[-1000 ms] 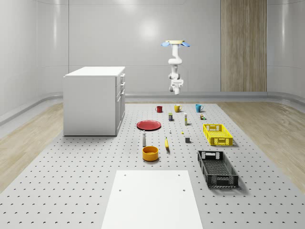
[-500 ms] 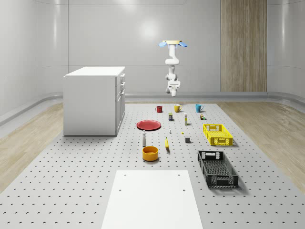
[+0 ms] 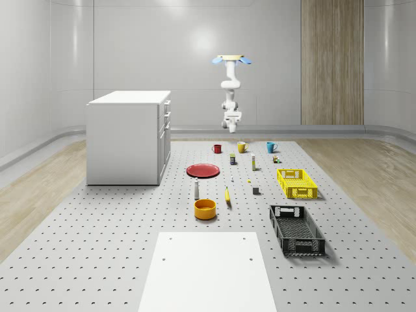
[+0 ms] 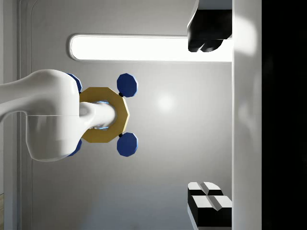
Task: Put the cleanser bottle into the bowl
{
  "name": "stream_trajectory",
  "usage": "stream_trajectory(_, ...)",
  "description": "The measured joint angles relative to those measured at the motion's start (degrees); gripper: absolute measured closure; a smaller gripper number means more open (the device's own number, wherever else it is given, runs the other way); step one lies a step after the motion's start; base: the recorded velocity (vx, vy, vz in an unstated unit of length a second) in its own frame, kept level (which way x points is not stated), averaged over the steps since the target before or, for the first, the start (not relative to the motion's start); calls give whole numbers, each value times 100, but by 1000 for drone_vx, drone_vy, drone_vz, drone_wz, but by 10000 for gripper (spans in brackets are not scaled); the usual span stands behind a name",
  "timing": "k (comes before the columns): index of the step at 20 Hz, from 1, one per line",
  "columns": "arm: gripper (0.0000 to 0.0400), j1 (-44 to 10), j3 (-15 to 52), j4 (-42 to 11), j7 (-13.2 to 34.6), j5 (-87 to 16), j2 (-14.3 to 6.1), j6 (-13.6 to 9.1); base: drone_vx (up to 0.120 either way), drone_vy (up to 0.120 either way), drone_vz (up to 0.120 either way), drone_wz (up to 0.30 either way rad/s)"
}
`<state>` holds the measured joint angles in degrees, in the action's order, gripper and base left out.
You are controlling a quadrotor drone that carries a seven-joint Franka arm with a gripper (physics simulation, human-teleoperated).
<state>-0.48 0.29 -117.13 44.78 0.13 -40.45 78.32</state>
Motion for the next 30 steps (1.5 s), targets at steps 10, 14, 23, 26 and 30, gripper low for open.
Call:
stream_trajectory(10, 0, -8, 17, -27, 1, -18, -29, 42, 120, -84, 0, 0)
stream_trajectory(14, 0, -15, 34, -39, 3, -42, -41, 59, 120, -120, 0, 0)
stream_trajectory(23, 0, -54, 159, -69, 25, -215, -69, 99, 120, -120, 0, 0)
stream_trajectory(26, 0, -86, 263, -84, 44, -362, -80, 113, 120, -120, 0, 0)
stream_trajectory(30, 0, -164, 516, -122, 91, -718, -99, 136, 120, -100, 0, 0)
